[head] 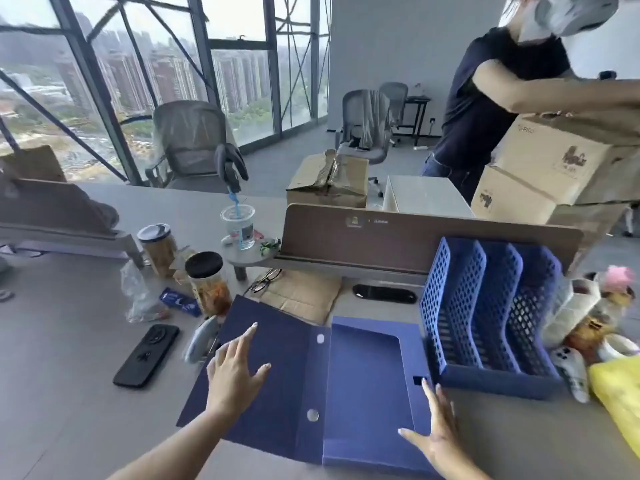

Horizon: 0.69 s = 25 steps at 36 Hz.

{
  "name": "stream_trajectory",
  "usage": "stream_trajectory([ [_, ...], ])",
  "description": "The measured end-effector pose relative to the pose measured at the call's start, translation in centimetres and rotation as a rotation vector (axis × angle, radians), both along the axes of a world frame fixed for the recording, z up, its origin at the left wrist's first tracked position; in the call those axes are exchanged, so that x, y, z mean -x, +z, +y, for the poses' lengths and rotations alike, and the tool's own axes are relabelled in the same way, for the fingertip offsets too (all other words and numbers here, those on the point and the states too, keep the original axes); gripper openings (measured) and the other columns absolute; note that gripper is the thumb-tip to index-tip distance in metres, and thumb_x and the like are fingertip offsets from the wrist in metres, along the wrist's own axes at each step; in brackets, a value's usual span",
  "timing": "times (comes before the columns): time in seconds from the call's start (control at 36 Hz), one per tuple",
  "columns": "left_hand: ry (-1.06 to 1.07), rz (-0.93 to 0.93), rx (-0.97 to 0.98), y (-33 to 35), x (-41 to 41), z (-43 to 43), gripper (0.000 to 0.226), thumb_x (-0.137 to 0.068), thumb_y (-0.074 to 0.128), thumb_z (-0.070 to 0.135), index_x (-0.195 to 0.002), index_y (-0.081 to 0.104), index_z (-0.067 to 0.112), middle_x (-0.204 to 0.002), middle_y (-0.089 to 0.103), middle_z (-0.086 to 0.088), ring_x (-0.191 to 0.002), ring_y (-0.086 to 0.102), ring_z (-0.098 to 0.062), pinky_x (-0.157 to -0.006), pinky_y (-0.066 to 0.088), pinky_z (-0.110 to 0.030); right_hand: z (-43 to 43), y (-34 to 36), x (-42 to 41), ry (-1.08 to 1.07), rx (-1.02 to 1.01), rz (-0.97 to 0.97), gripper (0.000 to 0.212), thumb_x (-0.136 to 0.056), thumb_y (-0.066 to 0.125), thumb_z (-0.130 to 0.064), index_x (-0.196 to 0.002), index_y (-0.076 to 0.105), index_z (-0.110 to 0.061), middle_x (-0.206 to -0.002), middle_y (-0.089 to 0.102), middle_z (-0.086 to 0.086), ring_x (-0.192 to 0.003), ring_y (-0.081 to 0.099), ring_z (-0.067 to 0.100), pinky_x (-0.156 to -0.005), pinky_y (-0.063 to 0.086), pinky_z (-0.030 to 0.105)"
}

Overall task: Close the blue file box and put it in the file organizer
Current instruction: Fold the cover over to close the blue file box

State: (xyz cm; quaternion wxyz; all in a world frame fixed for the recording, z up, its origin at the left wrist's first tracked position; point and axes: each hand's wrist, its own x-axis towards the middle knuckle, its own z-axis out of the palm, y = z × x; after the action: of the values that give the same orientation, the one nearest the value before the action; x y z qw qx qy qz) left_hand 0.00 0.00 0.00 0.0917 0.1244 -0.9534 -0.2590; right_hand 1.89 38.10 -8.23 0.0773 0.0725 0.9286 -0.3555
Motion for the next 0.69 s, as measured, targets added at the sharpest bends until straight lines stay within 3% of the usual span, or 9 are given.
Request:
stream_trajectory([
  [0.06,0.036,-0.056,0.026,-0.1,-0.4,-1.0,0.091,-0.073,0.074,0.047,-0.15,0.024,0.042,-0.147,0.045,0.007,-0.141,0.032,-0.026,-0.113,0.027,-0.046,0.1,0.4,-0.3,-0.056,0.058,-0.115,0.113,-0.068,0.083,-0.04,-0.149,0.003,-0.043,-0.159,-0.011,-0.011,-0.149,-0.008,0.035,-0.119,0.008,0.052],
  [0.11,0.092,-0.158,0.023,-0.6,-1.1,-2.4,0.102,-0.07,0.076,0.05,-0.151,0.015,0.043,-0.16,0.026,0.006,-0.148,0.017,-0.028,-0.117,0.02,-0.049,0.3,-0.1,-0.8,-0.059,0.105,-0.18,0.118,-0.066,0.085,-0.037,-0.15,0.003,-0.041,-0.161,-0.015,-0.002,-0.149,-0.005,0.03,-0.119,0.009,0.05],
  [0.22,0.204,-0.31,-0.011,-1.6,-2.4,-4.0,0.119,-0.064,0.079,0.054,-0.151,-0.001,0.047,-0.165,0.002,0.004,-0.15,0.006,-0.033,-0.119,0.016,-0.051,-0.7,-1.1,-0.9,-0.076,0.099,-0.156,0.124,-0.059,0.091,-0.03,-0.151,0.008,-0.034,-0.163,-0.009,0.004,-0.15,0.003,0.022,-0.119,0.016,0.045],
  [0.28,0.24,-0.358,-0.027,-1.8,-2.7,-4.7,0.124,-0.061,0.082,0.054,-0.15,-0.004,0.047,-0.165,0.007,0.001,-0.145,0.018,-0.036,-0.115,0.025,-0.052,-1.0,-1.1,-0.5,-0.101,0.088,-0.162,0.125,-0.057,0.092,-0.026,-0.152,0.011,-0.029,-0.163,-0.006,0.003,-0.15,0.005,0.022,-0.12,0.017,0.044],
  [0.39,0.263,-0.415,-0.068,-1.6,-3.1,-5.7,0.12,-0.064,0.084,0.044,-0.152,0.003,0.041,-0.148,0.043,-0.005,-0.126,0.048,-0.034,-0.101,0.043,-0.048,-1.7,-1.5,0.0,-0.098,0.081,-0.159,0.124,-0.058,0.092,-0.028,-0.153,0.013,-0.025,-0.163,-0.005,0.003,-0.15,0.004,0.02,-0.121,0.017,0.043],
  [0.47,0.254,-0.36,-0.206,-1.0,-3.0,-6.5,0.105,-0.069,0.081,0.025,-0.153,0.018,0.033,-0.143,0.047,-0.005,-0.127,0.05,-0.028,-0.097,0.048,-0.044,-2.1,-1.5,0.1,-0.074,0.108,-0.164,0.118,-0.064,0.088,-0.027,-0.153,0.011,-0.022,-0.162,-0.008,0.001,-0.149,0.001,0.018,-0.121,0.014,0.041],
  [0.58,0.248,-0.278,-0.227,0.8,-2.6,-7.4,0.087,-0.07,0.067,0.01,-0.147,0.036,0.036,-0.142,0.054,0.002,-0.114,0.059,-0.025,-0.081,0.053,-0.034,-2.6,-1.0,0.1,-0.065,0.084,-0.169,0.113,-0.068,0.085,-0.031,-0.153,0.012,-0.021,-0.162,-0.009,0.001,-0.149,0.003,0.018,-0.119,0.016,0.04],
  [0.69,0.155,-0.207,-0.309,3.3,-1.7,-7.1,0.073,-0.076,0.065,-0.001,-0.141,0.05,0.026,-0.132,0.062,-0.009,-0.115,0.061,-0.026,-0.074,0.051,-0.029,-2.9,-0.4,0.0,-0.05,0.068,-0.189,0.108,-0.071,0.083,-0.032,-0.152,0.013,-0.022,-0.161,-0.009,0.0,-0.148,0.005,0.018,-0.117,0.02,0.038],
])
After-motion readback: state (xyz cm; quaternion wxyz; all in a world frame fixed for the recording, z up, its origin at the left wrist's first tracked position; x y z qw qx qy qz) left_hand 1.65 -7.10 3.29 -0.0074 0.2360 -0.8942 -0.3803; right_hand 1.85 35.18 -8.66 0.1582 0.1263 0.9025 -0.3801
